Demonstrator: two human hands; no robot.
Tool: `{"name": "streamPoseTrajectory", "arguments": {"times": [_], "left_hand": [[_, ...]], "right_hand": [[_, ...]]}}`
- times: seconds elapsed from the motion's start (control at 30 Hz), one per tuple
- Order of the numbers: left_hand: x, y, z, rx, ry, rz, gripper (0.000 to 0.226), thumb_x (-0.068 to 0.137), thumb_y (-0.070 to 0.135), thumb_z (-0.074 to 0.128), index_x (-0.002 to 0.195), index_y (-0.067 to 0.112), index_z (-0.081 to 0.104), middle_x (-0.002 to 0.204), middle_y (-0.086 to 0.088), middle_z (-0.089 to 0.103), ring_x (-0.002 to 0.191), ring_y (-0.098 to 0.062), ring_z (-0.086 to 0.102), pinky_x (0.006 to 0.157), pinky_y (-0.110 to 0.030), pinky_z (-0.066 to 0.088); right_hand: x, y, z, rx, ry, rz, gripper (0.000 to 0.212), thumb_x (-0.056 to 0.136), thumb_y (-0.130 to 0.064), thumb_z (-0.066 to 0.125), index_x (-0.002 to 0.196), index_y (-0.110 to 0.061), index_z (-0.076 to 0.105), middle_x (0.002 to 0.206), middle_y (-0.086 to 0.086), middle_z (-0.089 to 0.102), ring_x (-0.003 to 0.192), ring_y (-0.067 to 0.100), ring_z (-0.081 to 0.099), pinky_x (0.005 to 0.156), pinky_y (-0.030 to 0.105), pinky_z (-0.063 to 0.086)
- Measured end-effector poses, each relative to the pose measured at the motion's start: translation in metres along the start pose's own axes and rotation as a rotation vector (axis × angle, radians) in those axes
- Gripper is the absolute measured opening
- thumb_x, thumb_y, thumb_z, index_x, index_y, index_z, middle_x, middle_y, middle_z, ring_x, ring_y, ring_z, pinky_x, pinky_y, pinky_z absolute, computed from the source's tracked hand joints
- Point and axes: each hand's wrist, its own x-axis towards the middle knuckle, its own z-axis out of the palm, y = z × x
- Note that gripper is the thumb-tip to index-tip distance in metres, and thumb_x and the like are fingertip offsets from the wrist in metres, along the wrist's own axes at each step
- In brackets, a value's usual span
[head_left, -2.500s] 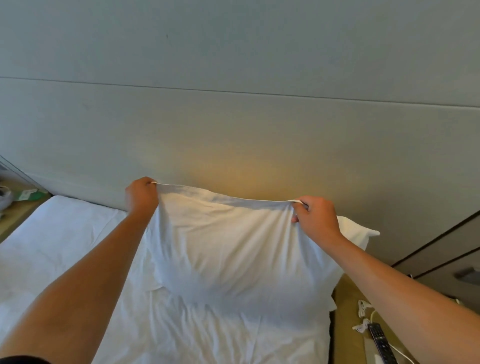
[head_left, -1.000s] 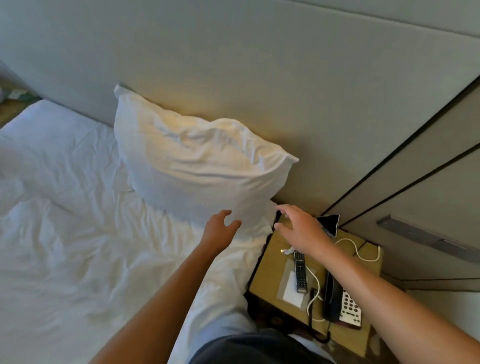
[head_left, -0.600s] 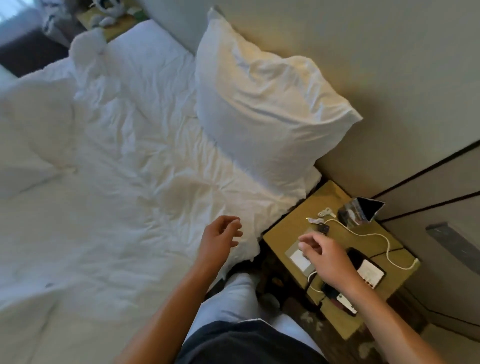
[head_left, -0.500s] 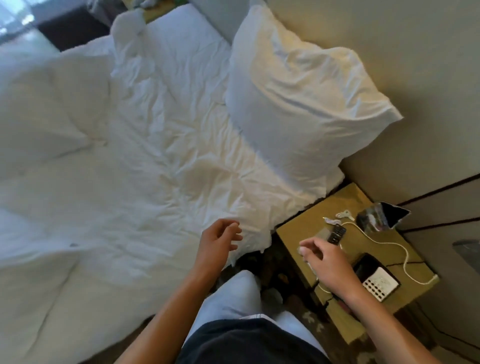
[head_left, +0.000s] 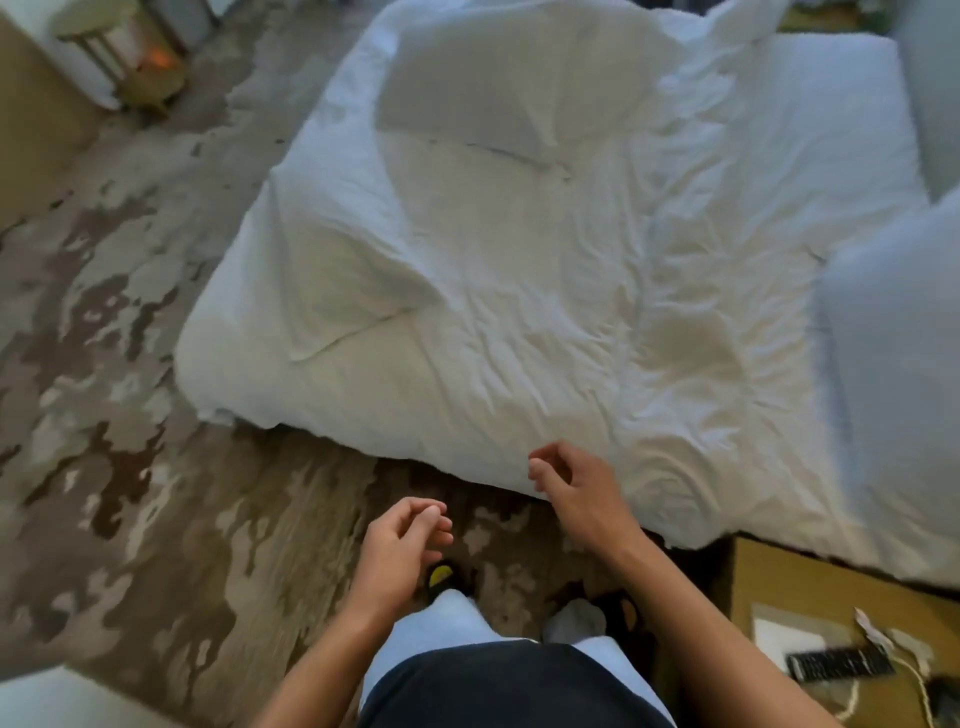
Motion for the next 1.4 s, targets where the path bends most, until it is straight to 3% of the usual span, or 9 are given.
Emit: {"name": "streamPoseTrajectory", "arguments": {"times": [0.13, 0.3, 0.57, 0.8, 1.0, 1.2, 1.4], "left_hand": [[0.0, -0.029, -0.088, -0.107, 0.11, -0.045, 0.021, 0.104, 0.02, 0.056, 0.097, 0.02, 0.076, 0.09, -0.004, 0.078, 0.086, -0.019, 0.076, 0.074, -0.032, 0.063], [0.027, -0.04, -0.16, -0.163, 0.133, -0.052, 0.022, 0.103, 0.023, 0.057, 0.093, 0.025, 0.076, 0.088, -0.002, 0.078, 0.085, -0.016, 0.076, 0.078, -0.037, 0.064], [0.119, 0.014, -0.195, -0.204, 0.031, 0.016, 0.019, 0.103, 0.023, 0.058, 0.098, 0.019, 0.075, 0.089, -0.003, 0.078, 0.084, -0.018, 0.076, 0.078, -0.039, 0.062], [0.233, 0.078, -0.242, -0.222, 0.018, 0.07, 0.018, 0.103, 0.022, 0.058, 0.1, 0.016, 0.075, 0.09, -0.005, 0.078, 0.087, -0.02, 0.076, 0.076, -0.034, 0.062], [0.309, 0.105, -0.313, -0.161, 0.092, 0.03, 0.018, 0.103, 0.02, 0.058, 0.099, 0.014, 0.074, 0.088, -0.005, 0.078, 0.084, -0.02, 0.076, 0.076, -0.038, 0.061], [0.365, 0.112, -0.377, -0.137, 0.169, -0.043, 0.018, 0.103, 0.017, 0.058, 0.099, 0.013, 0.074, 0.088, -0.006, 0.078, 0.081, -0.02, 0.076, 0.067, -0.026, 0.06], [0.454, 0.132, -0.411, -0.11, 0.075, -0.095, 0.018, 0.102, 0.022, 0.059, 0.097, 0.016, 0.075, 0.086, -0.003, 0.077, 0.082, -0.017, 0.075, 0.073, -0.032, 0.061]], "right_hand": [[0.017, -0.057, 0.075, -0.06, -0.07, -0.084, 0.014, 0.103, -0.038, 0.063, 0.104, -0.03, 0.075, 0.091, -0.012, 0.076, 0.088, 0.007, 0.073, 0.082, 0.039, 0.062], [0.023, -0.091, 0.14, -0.151, -0.1, -0.091, 0.013, 0.103, -0.038, 0.064, 0.105, -0.031, 0.075, 0.094, -0.018, 0.075, 0.09, -0.003, 0.069, 0.077, 0.022, 0.055], [0.055, -0.106, 0.17, -0.15, -0.043, 0.027, 0.009, 0.102, -0.034, 0.066, 0.099, -0.035, 0.074, 0.09, -0.02, 0.075, 0.089, -0.004, 0.068, 0.074, 0.016, 0.05], [0.154, -0.134, 0.208, -0.108, -0.044, 0.063, 0.009, 0.102, -0.04, 0.064, 0.1, -0.042, 0.072, 0.094, -0.026, 0.075, 0.09, -0.003, 0.072, 0.08, 0.023, 0.058], [0.28, -0.199, 0.257, -0.082, -0.077, 0.026, 0.01, 0.101, -0.033, 0.066, 0.096, -0.038, 0.073, 0.091, -0.015, 0.076, 0.086, 0.001, 0.072, 0.081, 0.031, 0.059], [0.374, -0.27, 0.301, -0.047, -0.114, -0.018, 0.012, 0.1, -0.03, 0.067, 0.09, -0.031, 0.075, 0.083, -0.009, 0.077, 0.081, 0.009, 0.073, 0.08, 0.041, 0.061], [0.44, -0.309, 0.335, -0.044, -0.058, 0.031, 0.013, 0.099, -0.03, 0.067, 0.089, -0.033, 0.074, 0.082, -0.008, 0.076, 0.081, 0.011, 0.072, 0.079, 0.039, 0.059]]}}
